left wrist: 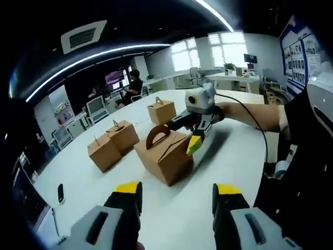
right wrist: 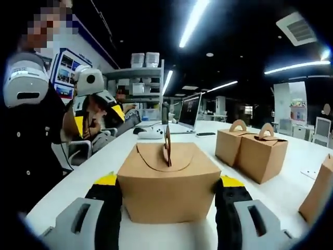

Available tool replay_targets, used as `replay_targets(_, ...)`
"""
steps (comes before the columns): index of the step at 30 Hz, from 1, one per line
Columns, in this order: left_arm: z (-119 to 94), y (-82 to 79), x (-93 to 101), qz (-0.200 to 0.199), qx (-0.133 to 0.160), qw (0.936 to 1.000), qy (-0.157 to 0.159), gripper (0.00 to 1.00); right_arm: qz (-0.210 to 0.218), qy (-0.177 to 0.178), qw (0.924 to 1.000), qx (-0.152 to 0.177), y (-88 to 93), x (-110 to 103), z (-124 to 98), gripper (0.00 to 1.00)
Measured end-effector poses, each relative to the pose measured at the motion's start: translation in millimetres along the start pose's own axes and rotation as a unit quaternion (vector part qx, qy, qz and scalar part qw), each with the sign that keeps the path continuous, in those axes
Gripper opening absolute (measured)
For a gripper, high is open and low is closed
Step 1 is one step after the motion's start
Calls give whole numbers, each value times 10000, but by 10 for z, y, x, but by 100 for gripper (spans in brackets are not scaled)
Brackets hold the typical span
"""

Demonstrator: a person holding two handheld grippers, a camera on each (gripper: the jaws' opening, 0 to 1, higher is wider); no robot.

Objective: Pick up one paper box from the group, open the paper box, and remove the item inside

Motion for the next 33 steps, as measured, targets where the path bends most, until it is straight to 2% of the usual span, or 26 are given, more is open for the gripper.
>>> replay_targets(1, 112, -173, -91, 600, -181, 9963, -583, 48, 14, 6, 9999, 106, -13, -38, 8, 72)
replay_targets(5, 292, -456, -110, 1176, -167, 9876, -1030, 48, 0, 53, 9999, 146, -8, -9, -9, 72)
replay_targets(8, 414, -574, -114, 1535, -304, 9797, -1256, 45, 4, 66, 9999, 155, -6, 14, -31, 72)
replay_targets(14, 591, -747, -59, 1747, -250, 9759, -1282, 31, -1, 101, 9998, 145, -2, 35, -53, 72)
replay_targets(17, 656, -735, -6, 1953, -389, 9728, -1187, 30, -24, 102, 9999, 128, -8, 53, -52, 72)
replay_targets(22, 721, -680, 0, 2327, -656, 9637, -1130, 28, -90, 110, 9999, 92, -23, 70, -56, 72)
replay_targets(24, 721, -692, -13, 2279, -650, 9652, -1103, 28, -93, 114, 9999, 83, -26, 83, -55, 72)
replay_targets(26, 721, -696, -17, 2272, -646, 9657, -1074, 22, -103, 119, 9998, 82, -26, 107, -56, 72)
replay_targets(33, 754, -690, 10, 2492, -732, 9619, -849, 23, -59, 129, 9999, 73, -25, 134, -59, 72)
Point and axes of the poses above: the point that each gripper's makers call its tool centre point, and the gripper's own axes: z roughly forward along the fingers, x roughly to its right, y roughly out of its underside, the point moved 2 cm from there along -z, roughly backward along the fingers, and after that the axes turned 8 degrees about -x, right-handed, at the moved point
